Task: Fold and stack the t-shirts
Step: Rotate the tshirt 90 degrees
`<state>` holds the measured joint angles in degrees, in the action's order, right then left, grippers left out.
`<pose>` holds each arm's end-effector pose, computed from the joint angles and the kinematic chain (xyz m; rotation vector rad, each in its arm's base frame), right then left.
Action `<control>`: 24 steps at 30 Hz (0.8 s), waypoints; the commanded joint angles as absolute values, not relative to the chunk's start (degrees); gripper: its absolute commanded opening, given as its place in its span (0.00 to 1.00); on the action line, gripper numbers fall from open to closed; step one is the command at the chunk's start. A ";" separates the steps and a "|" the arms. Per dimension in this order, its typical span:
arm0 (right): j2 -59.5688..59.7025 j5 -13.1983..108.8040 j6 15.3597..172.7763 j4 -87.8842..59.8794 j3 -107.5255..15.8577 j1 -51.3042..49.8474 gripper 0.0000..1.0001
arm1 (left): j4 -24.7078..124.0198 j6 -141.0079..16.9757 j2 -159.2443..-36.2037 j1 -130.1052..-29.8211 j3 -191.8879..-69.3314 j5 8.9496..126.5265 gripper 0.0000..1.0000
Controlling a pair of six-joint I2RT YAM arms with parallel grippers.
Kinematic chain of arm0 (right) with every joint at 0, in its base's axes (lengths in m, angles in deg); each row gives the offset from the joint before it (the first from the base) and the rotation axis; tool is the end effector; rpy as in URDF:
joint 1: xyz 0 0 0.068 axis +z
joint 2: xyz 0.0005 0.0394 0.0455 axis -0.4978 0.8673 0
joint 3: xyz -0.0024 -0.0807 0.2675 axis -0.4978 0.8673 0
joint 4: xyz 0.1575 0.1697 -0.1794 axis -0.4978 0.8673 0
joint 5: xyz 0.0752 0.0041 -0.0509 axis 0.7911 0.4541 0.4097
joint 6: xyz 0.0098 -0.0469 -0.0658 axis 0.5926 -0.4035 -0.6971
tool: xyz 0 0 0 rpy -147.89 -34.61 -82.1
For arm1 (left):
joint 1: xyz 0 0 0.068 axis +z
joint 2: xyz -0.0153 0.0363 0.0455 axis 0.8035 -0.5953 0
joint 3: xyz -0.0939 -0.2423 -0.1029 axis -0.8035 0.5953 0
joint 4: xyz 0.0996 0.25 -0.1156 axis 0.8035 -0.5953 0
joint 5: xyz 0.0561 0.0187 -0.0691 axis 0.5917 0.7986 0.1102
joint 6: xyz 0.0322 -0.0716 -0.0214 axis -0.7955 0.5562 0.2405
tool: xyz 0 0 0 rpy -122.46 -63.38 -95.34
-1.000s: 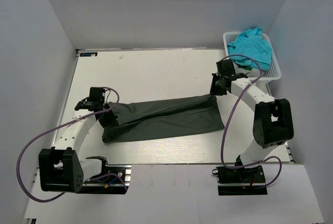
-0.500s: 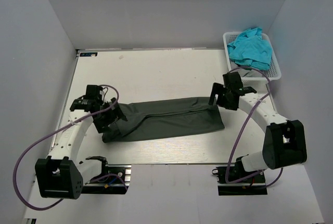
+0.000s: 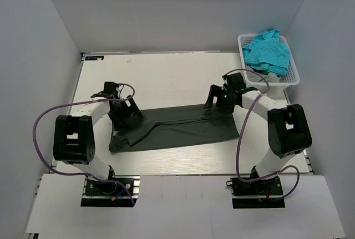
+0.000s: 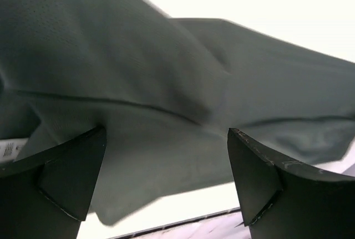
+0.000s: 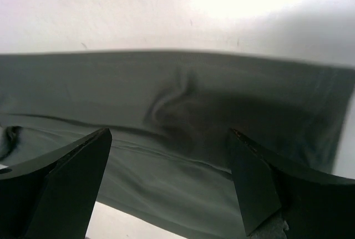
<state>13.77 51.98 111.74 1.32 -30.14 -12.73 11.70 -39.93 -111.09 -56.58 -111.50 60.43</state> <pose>0.3741 0.1304 0.1627 0.0690 2.5158 0.5617 0.3186 -0.0364 0.1359 -0.6963 2.7921 -0.5204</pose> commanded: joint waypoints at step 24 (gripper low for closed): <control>3.90 62.50 99.66 16.59 -13.96 5.88 0.90 | 15.31 -32.40 -179.36 -59.08 -200.26 49.39 1.00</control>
<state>5.29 57.90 103.22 5.96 -15.50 0.45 7.02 -34.02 -171.26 -57.69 -192.72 51.38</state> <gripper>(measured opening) 0.898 0.996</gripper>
